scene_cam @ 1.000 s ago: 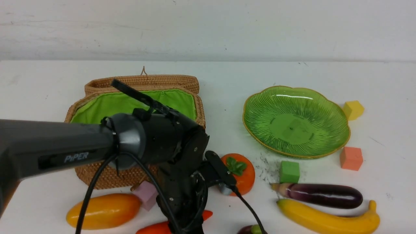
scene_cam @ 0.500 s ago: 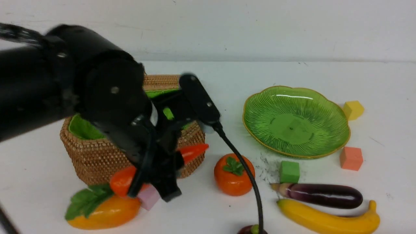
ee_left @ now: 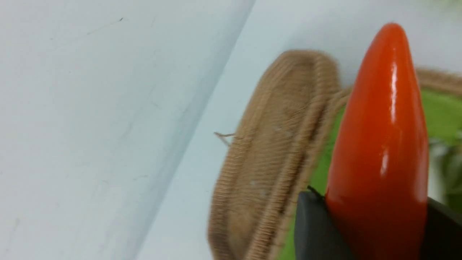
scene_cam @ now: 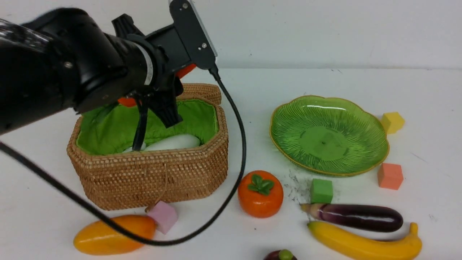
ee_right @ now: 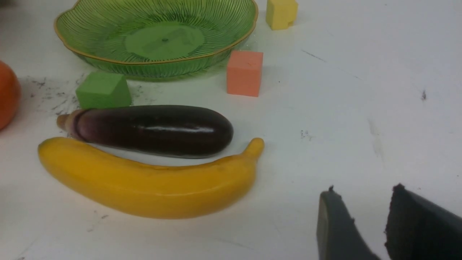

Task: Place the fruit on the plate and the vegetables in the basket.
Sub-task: Use the left arm to grab a carrot and put it into the left basket

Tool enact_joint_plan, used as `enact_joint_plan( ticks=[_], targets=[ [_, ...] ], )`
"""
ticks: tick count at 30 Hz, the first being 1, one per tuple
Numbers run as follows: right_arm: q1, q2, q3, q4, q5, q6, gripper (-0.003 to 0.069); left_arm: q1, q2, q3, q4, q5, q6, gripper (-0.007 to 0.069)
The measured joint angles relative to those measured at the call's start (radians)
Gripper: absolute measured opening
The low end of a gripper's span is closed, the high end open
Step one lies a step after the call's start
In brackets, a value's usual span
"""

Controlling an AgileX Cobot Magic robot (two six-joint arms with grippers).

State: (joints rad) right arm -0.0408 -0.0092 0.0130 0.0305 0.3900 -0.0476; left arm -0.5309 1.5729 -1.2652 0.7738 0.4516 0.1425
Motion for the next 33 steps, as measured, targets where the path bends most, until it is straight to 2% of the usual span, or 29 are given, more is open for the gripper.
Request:
enact_joint_plan(
  ticks=[5, 12, 15, 16, 17, 19, 23, 33],
  targets=[
    [0.000, 0.000, 0.000, 0.001, 0.000, 0.000, 0.0242, 0.033, 0.114, 0.000, 0.108, -0.093, -0.023, 0.0288],
    [0.000, 0.000, 0.000, 0.000, 0.000, 0.000, 0.0242, 0.035, 0.152, 0.018, 0.112, -0.093, -0.127, 0.0307],
    [0.000, 0.000, 0.000, 0.000, 0.000, 0.000, 0.0242, 0.035, 0.152, 0.044, 0.112, -0.086, -0.155, 0.0383],
    [0.000, 0.000, 0.000, 0.000, 0.000, 0.000, 0.0242, 0.035, 0.152, 0.054, 0.112, -0.079, -0.161, 0.0454],
    [0.000, 0.000, 0.000, 0.000, 0.000, 0.000, 0.0242, 0.035, 0.152, 0.055, 0.112, -0.077, -0.162, 0.0462],
    [0.000, 0.000, 0.000, 0.001, 0.000, 0.000, 0.0242, 0.035, 0.152, 0.058, 0.112, -0.063, -0.163, 0.0566],
    [0.000, 0.000, 0.000, 0.001, 0.000, 0.000, 0.0242, 0.035, 0.152, 0.059, 0.112, -0.042, -0.164, 0.0637],
    [0.000, 0.000, 0.000, 0.000, 0.000, 0.000, 0.0242, 0.035, 0.117, 0.060, 0.044, 0.001, -0.132, 0.0629]
  ],
)
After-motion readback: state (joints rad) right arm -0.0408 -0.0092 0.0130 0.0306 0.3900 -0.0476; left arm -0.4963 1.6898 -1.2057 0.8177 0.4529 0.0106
